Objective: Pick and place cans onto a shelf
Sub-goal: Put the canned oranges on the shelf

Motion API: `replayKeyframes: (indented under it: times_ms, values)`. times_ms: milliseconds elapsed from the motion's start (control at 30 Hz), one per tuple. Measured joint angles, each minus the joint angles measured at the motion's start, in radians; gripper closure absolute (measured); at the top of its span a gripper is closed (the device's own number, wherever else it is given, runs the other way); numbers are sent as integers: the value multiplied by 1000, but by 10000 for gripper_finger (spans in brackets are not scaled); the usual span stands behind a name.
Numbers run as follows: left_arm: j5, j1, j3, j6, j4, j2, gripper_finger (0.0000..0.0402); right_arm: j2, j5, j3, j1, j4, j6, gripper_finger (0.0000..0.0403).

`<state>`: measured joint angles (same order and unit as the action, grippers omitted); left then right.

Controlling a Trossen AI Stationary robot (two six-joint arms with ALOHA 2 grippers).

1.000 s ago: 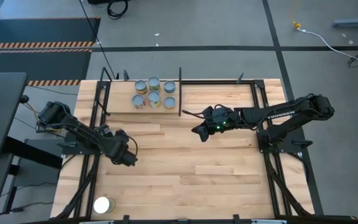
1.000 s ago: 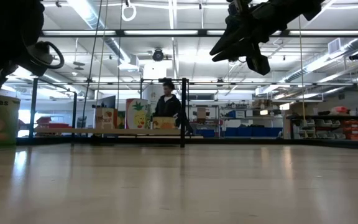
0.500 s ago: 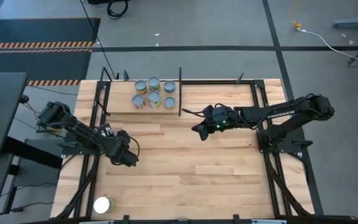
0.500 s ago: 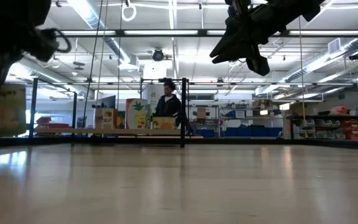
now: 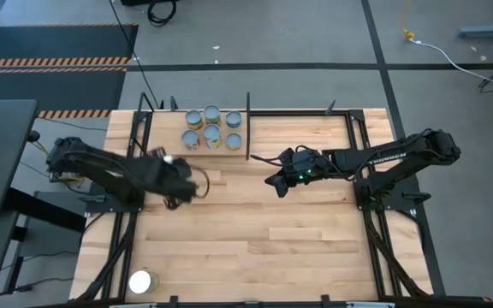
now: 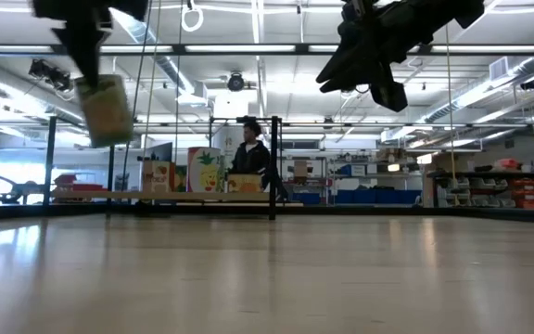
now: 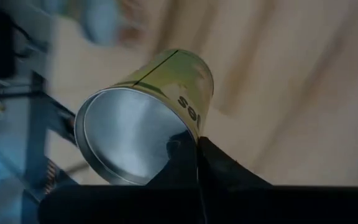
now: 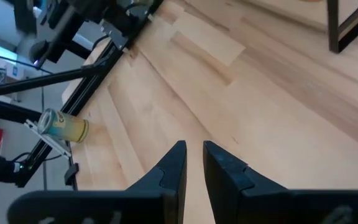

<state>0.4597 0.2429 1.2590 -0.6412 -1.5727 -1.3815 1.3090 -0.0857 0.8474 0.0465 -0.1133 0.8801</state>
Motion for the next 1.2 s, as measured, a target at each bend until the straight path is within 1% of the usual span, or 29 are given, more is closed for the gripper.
replayKeyframes:
  times_ms: [100,233,300,367,500,600,700,767,867,967,1100,1200]
  values:
    - [67,-97,45,97,5,48,401,0,0,0,14,-2,12,343]
    - [156,-255,98,244,2,126,401,0,0,0,31,-4,23,343]
    - [206,-359,113,339,1,155,401,0,0,0,37,-7,30,343]
    - [219,-481,115,449,7,169,401,0,0,0,39,-8,34,343]
    - [171,-725,89,672,110,160,401,0,-31,0,38,-11,32,343]
    - [121,-849,59,857,269,130,401,0,-56,0,33,-11,18,343]
    - [25,-954,43,986,357,78,401,0,-59,0,22,-9,17,343]
    - [-32,-1001,34,1036,362,22,401,0,-59,0,16,-9,17,343]
    - [-43,-1048,7,1107,362,-64,401,0,-56,0,16,-8,15,343]
    - [-46,-1082,-16,1117,400,-140,401,0,-55,0,16,-8,15,343]
    - [-29,-1110,-16,1106,460,-192,401,0,-56,0,15,-9,15,343]
    - [-18,-1117,-16,1100,478,-200,401,0,-56,0,16,-11,14,343]
